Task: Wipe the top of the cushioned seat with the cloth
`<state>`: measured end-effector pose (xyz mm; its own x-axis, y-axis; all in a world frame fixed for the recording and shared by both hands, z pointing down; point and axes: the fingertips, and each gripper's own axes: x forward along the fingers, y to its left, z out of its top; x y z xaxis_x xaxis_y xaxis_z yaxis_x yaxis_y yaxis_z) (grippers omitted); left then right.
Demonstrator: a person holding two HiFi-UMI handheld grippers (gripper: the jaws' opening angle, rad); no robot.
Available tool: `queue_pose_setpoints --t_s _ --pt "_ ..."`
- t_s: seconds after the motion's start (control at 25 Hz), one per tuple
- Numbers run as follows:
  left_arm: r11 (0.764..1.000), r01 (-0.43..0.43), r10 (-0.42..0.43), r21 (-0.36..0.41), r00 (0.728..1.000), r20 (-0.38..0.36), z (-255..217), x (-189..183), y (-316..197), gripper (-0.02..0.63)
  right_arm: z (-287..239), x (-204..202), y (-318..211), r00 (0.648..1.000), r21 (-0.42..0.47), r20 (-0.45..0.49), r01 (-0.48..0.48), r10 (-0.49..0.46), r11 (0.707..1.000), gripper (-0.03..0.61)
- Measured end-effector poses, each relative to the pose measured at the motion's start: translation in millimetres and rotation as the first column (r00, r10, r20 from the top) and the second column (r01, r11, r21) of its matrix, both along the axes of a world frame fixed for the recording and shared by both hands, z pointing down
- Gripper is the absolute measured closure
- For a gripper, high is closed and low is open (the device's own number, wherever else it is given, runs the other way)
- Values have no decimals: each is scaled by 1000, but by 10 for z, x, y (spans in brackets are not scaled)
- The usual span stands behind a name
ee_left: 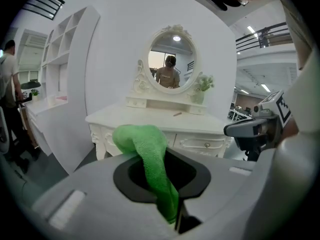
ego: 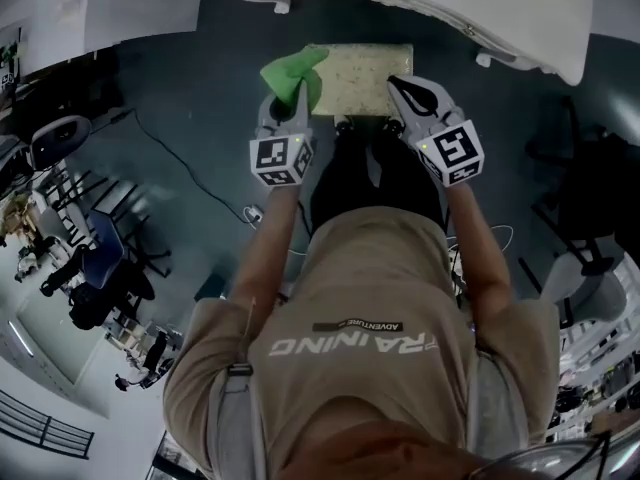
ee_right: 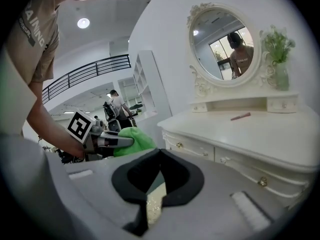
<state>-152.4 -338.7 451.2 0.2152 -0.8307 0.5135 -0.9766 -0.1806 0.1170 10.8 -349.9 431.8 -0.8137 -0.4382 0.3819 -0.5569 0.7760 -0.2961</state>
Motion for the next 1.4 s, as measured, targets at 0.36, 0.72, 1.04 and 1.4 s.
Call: queue_pose_setpoints --t_s 0.36,0.72,1.04,1.4 --pt "995 12 -13 -99 1000 -9 1181 -532 -238 566 1010 -539 -67 998 -71 -66 17 -21 997 577" --pt "986 -25 23 -164 1000 -10 2338 -846 -333 566 2169 -728 -66 990 -141 -131 -78 59 987 577" --pt "978 -16 16 -209 1000 -3 3201 -1176 -417 566 2922 -939 67 983 -180 -173 -90 59 979 577" --pt "958 -12 14 -288 1000 5 4090 -1403 -530 566 3460 -1225 -78 982 -204 -178 -93 56 974 577"
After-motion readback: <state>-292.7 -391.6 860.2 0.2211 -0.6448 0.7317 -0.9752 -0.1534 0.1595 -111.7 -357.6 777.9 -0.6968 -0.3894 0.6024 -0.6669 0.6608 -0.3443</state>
